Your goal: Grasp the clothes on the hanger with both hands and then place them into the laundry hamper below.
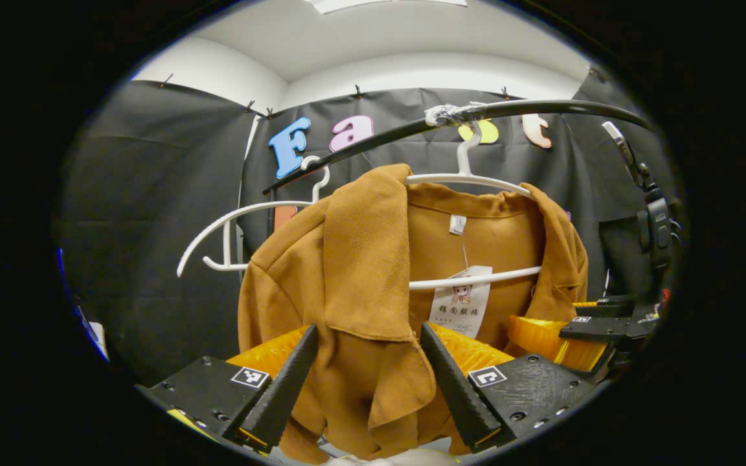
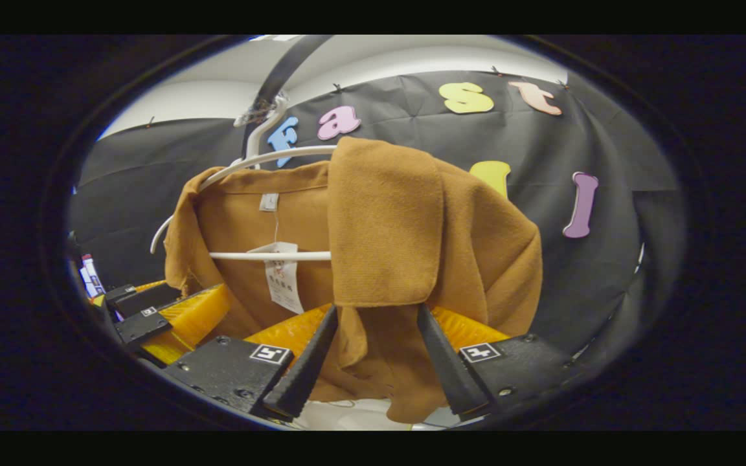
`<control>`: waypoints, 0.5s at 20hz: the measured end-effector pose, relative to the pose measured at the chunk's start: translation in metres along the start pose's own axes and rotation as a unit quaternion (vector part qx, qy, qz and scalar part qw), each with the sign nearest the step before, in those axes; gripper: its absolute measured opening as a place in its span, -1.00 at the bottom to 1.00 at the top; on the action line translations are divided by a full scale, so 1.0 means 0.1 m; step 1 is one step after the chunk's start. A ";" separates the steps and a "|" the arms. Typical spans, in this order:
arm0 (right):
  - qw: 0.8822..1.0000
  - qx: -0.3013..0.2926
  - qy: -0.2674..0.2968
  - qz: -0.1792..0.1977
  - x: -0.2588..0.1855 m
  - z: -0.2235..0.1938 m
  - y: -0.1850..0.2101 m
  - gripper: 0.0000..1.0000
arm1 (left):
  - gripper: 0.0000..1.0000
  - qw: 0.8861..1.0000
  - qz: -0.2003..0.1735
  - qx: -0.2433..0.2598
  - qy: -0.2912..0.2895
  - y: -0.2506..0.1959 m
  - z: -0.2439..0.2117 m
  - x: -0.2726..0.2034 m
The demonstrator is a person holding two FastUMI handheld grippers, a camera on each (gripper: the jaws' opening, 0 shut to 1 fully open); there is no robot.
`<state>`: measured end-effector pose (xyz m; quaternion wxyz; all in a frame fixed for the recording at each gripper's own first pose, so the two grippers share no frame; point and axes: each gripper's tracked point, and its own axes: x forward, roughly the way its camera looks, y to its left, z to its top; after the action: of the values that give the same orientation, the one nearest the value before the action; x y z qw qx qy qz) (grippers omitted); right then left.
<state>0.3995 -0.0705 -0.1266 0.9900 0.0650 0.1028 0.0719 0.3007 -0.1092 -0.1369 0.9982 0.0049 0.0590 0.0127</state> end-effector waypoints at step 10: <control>0.999 0.014 0.002 0.039 0.11 -0.02 -0.20 -0.74 | 0.28 0.998 0.010 -0.046 0.029 0.11 -0.17 0.28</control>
<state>0.4123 -0.0883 -0.1339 0.9852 0.0824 0.1036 0.1087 0.3266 -0.0976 -0.1565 0.9950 -0.0404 0.0875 0.0254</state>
